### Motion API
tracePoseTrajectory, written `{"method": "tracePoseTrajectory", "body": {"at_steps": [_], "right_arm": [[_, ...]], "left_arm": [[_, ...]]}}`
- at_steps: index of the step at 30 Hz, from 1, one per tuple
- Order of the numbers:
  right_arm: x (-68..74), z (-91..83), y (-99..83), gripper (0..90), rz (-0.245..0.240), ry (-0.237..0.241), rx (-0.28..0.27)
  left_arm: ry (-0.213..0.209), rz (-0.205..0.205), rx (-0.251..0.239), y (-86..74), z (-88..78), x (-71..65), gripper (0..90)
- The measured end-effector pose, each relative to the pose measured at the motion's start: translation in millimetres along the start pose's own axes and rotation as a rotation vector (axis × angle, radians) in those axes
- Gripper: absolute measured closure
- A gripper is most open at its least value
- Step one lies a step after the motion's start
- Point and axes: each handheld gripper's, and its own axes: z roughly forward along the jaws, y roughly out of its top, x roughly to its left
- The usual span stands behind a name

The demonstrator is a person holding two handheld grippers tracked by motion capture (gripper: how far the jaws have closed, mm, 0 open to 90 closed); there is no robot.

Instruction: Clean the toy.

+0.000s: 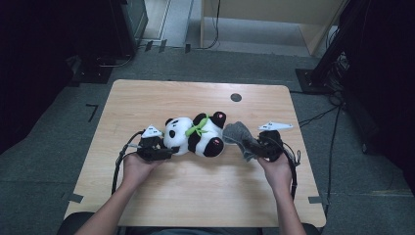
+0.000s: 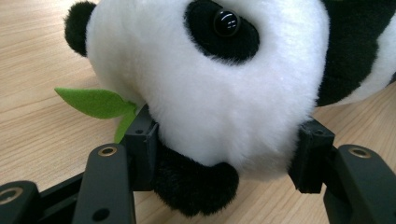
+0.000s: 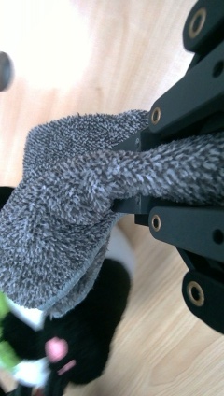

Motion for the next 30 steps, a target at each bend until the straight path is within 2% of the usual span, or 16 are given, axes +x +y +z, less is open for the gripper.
{"method": "tracePoseTrajectory", "body": {"at_steps": [4,8,11,13,20,24,27,30], "right_arm": [[7.7,-5.3,17.1,79.5,-0.022,0.008,-0.031],[17.4,-6.6,42.3,79.2,-0.023,0.013,-0.039],[26.9,-2.5,62.5,79.0,-0.025,0.024,-0.032],[35.9,3.8,73.7,78.8,-0.048,0.034,-0.022],[74.0,36.1,101.3,78.4,-0.115,0.086,0.017],[103.8,56.5,114.9,78.3,-0.157,0.113,0.042],[123.8,73.5,118.7,78.2,-0.182,0.125,0.078],[140.9,98.2,114.6,77.9,-0.231,0.120,0.138]], "left_arm": [[-0.004,-0.008,-0.004,0.3,-0.2,-0.3,39.5],[-0.003,-0.011,-0.010,0.6,-0.3,-0.3,38.7],[-0.001,-0.009,-0.011,0.9,-0.3,-0.5,38.5],[-0.001,-0.005,-0.011,0.8,-0.3,-0.5,38.5],[0.000,-0.005,-0.014,0.7,-0.3,-0.5,38.1],[0.004,-0.003,-0.018,0.8,-0.3,-0.5,38.0],[0.007,-0.002,-0.021,0.9,-0.6,-1.5,38.0],[0.010,0.001,-0.018,0.9,-0.8,-1.7,38.0]]}}
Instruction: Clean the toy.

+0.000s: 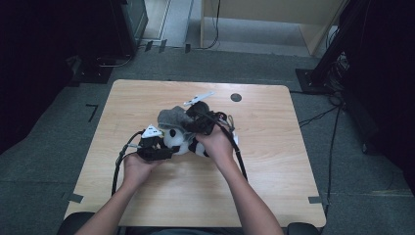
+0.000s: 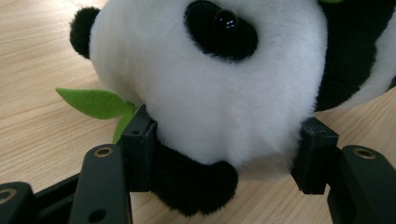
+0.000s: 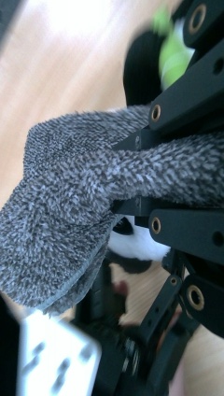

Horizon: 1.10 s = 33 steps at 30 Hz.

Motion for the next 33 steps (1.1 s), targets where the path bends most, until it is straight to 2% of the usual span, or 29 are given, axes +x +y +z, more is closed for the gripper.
{"method": "tracePoseTrajectory", "body": {"at_steps": [2,4,10,15,17,19,23,26,27,33], "right_arm": [[6.4,15.0,-3.7,77.9,-0.022,-0.016,0.028],[10.2,16.9,-7.1,78.2,-0.034,-0.023,0.010],[20.1,14.4,-21.6,78.5,-0.079,-0.019,0.008],[27.7,10.8,-35.9,78.8,-0.127,-0.018,0.016],[30.3,9.7,-42.4,78.7,-0.132,-0.005,0.037],[32.4,10.7,-49.1,78.8,-0.149,-0.003,0.044],[32.4,10.9,-64.6,79.0,-0.158,0.008,0.015],[31.4,8.5,-79.7,78.9,-0.222,-0.006,-0.024],[30.5,7.4,-85.2,79.0,-0.227,-0.009,-0.033],[21.0,2.9,-108.3,79.6,-0.204,0.017,-0.047]], "left_arm": [[-0.001,-0.008,0.010,-0.8,0.8,1.9,37.8],[-0.003,-0.021,0.012,-1.1,1.1,2.4,37.8],[0.002,-0.019,0.024,-0.5,1.4,1.3,38.1],[-0.013,-0.039,0.026,0.0,1.2,3.5,38.3],[-0.031,-0.066,0.022,0.4,1.2,6.7,38.4],[-0.038,-0.071,0.028,0.9,1.1,8.0,38.5],[-0.030,-0.061,0.026,0.8,1.1,6.4,38.6],[-0.032,-0.058,0.026,1.0,1.1,6.5,38.6],[-0.033,-0.056,0.026,1.1,1.1,6.6,38.6],[-0.032,-0.036,0.031,1.3,1.0,5.6,38.9]]}}
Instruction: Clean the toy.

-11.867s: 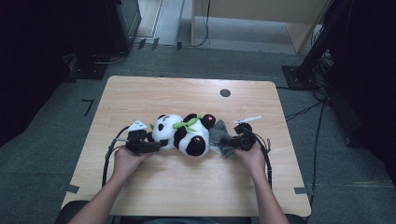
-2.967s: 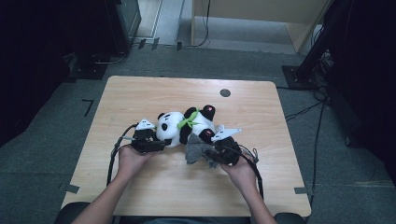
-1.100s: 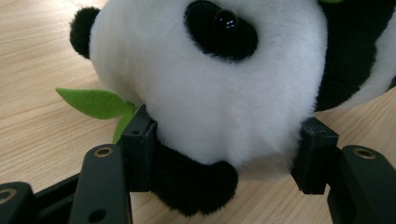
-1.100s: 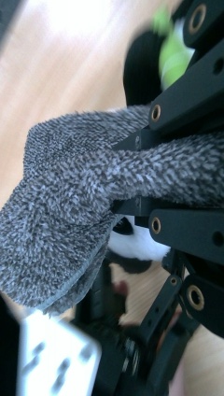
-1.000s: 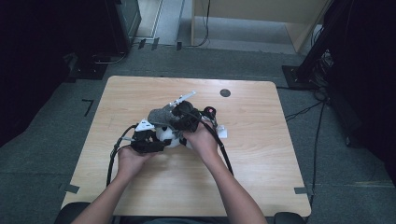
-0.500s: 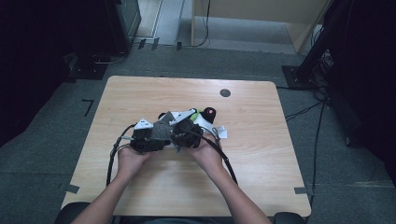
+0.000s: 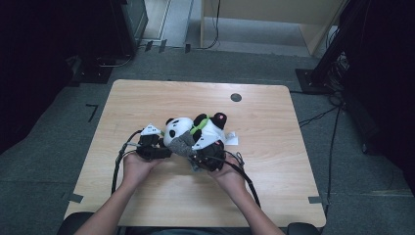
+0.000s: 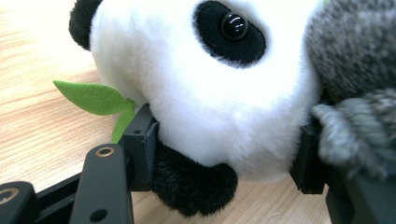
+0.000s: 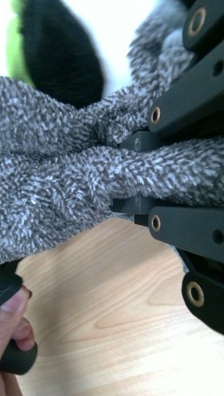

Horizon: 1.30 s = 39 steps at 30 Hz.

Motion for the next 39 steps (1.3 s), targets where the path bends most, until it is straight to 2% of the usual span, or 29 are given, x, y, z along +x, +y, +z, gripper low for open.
{"method": "tracePoseTrajectory", "body": {"at_steps": [8,12,17,21,23,29,34,39], "right_arm": [[-4.7,-7.8,-17.1,79.7,0.021,0.008,0.021],[-9.4,-11.2,-22.1,79.7,0.047,0.016,0.030],[-14.6,-18.6,-26.3,79.6,0.067,0.020,0.044],[-20.9,-27.3,-29.6,79.6,0.091,0.013,0.043],[-24.6,-32.3,-31.8,79.5,0.105,0.000,0.041],[-39.0,-43.4,-37.4,79.3,0.156,0.002,0.035],[-46.3,-52.7,-39.6,79.3,0.178,-0.020,0.013],[-48.4,-61.5,-37.6,79.2,0.176,-0.041,-0.008]], "left_arm": [[0.001,0.002,0.000,0.0,0.4,-0.9,39.9],[0.017,0.033,0.006,-0.1,0.5,-2.7,40.5],[0.010,0.023,0.003,-0.4,0.4,-1.2,41.0],[0.010,0.021,0.004,-0.4,0.5,-1.1,41.3],[0.020,0.034,0.010,-0.2,0.6,-2.6,41.5],[0.020,0.035,0.010,-0.3,1.0,-3.3,42.3],[0.013,0.024,0.011,0.1,0.9,-2.0,43.2],[0.015,0.026,0.012,0.3,0.8,-1.9,43.5]]}}
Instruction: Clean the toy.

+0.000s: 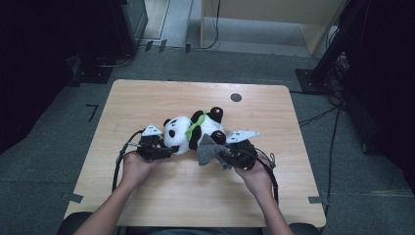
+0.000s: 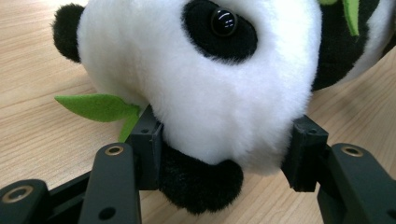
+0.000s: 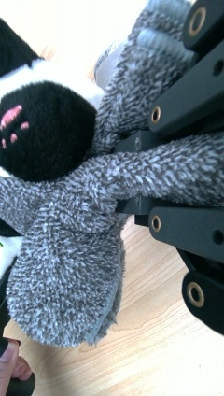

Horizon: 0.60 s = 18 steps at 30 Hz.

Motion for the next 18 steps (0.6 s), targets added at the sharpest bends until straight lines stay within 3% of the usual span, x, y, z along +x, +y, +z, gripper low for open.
{"method": "tracePoseTrajectory", "body": {"at_steps": [9,18], "right_arm": [[-18.5,-20.8,-2.0,79.1,0.053,-0.033,-0.066],[-43.2,-23.2,-12.9,79.2,0.162,-0.083,-0.073]], "left_arm": [[-0.008,-0.005,-0.001,-0.1,-0.1,1.1,43.5],[-0.016,-0.008,-0.003,-1.2,-0.4,2.2,43.4]]}}
